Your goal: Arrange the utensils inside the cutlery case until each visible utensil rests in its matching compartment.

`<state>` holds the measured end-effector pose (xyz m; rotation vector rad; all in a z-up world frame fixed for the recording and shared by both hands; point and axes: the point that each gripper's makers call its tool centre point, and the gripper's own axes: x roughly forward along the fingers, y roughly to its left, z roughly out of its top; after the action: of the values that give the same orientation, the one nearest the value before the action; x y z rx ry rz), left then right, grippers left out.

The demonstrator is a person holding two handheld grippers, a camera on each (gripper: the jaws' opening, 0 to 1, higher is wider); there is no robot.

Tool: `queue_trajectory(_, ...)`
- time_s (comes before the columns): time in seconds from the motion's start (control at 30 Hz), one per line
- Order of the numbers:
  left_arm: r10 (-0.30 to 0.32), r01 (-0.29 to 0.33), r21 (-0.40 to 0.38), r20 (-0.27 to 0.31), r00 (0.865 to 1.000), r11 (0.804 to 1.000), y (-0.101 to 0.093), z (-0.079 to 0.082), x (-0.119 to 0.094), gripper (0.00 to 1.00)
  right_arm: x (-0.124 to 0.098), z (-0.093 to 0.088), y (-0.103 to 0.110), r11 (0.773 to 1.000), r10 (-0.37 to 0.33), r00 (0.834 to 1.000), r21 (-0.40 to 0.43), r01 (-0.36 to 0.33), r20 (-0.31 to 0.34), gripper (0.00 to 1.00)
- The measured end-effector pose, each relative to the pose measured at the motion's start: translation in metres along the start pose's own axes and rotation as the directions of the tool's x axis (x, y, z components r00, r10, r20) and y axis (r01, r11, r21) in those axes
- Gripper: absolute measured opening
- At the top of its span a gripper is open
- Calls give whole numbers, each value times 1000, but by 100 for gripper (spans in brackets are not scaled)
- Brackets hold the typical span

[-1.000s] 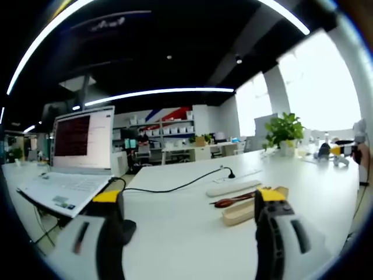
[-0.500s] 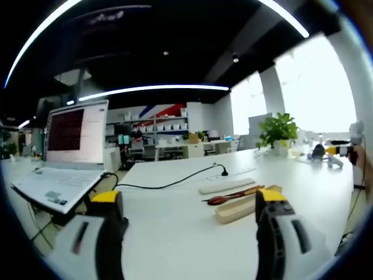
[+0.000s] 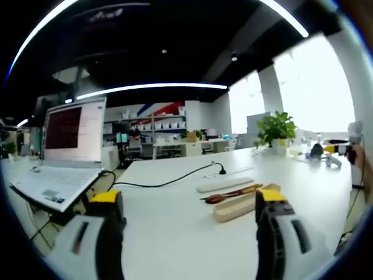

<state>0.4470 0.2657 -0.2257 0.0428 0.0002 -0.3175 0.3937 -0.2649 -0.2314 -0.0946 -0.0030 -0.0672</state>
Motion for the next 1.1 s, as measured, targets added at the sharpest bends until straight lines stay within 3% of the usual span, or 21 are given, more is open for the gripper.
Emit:
queue_trajectory(0.23, -8, 8, -12, 13, 1000, 1000, -2, 5, 2, 99, 4, 0, 4, 1000, 24, 1000, 4, -24, -6, 93)
queue_trajectory(0.77, -35, 36, -4, 65, 997, 999, -8, 31, 13, 97, 14, 24, 17, 997, 70, 997, -36, -69, 34, 92)
queue_trajectory(1.0, -111, 111, 33, 10, 994, 993, -23, 27, 27, 96, 25, 28, 27, 991, 117, 993, -68, -115, 25, 90)
queue_trajectory(1.1, -171, 171, 1, 16, 985, 985, -31, 26, 34, 84, 31, 28, 31, 988, 137, 990, -82, -135, 19, 89)
